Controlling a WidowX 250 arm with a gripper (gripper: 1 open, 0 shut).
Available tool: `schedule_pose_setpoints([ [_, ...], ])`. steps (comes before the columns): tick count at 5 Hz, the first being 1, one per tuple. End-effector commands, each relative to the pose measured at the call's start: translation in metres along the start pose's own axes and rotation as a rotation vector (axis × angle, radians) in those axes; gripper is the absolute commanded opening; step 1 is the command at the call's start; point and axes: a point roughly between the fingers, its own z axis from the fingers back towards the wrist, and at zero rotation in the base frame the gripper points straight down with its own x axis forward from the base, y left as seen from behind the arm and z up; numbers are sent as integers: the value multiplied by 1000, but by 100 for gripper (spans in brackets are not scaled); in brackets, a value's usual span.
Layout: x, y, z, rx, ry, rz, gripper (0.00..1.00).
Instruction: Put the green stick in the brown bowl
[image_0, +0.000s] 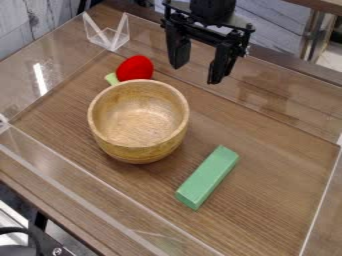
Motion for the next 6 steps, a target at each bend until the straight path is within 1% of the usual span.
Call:
schedule_pose_setpoints([
  [1, -8, -3, -12, -8, 26, -5, 100],
  [2, -31, -9, -30, -17, 34, -24, 100],
  [3, -50, -21, -45, -20, 24, -47, 100],
  [4, -62, -33, -56, -17, -2, -52, 100],
  [5, -65, -44, -67, -17, -36, -53, 100],
  [6, -63, -52, -76, -22, -74, -67, 100],
])
